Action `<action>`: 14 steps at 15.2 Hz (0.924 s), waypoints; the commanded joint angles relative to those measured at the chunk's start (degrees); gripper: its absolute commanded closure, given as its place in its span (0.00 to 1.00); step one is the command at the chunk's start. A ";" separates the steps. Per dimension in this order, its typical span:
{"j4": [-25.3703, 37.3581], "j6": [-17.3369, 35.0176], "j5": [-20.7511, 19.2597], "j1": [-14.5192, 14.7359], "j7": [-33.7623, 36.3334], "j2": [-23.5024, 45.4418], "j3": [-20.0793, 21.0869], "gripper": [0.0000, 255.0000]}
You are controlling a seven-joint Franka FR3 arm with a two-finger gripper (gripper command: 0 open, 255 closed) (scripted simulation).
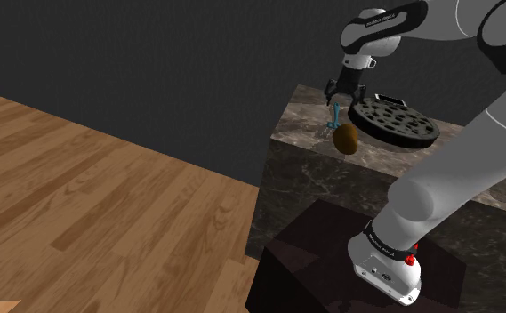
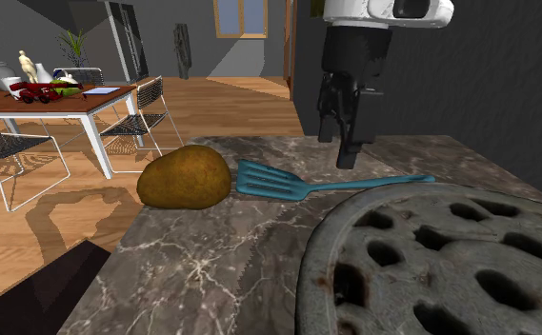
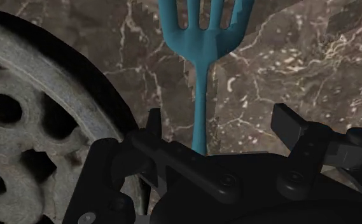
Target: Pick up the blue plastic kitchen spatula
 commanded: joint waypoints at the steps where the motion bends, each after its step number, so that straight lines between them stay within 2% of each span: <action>1: 0.99 0.47 0.39 -0.73 1.06 2.07 -0.79 0.00; 8: -2.63 6.28 1.04 -0.79 0.56 4.37 -1.04 0.00; 10: -2.63 6.28 1.04 -0.79 0.56 4.37 -1.04 0.00; 11: -2.62 6.28 1.05 -0.78 0.57 4.38 -1.03 1.00; 14: -2.52 6.28 1.09 -0.79 0.53 4.49 -1.04 1.00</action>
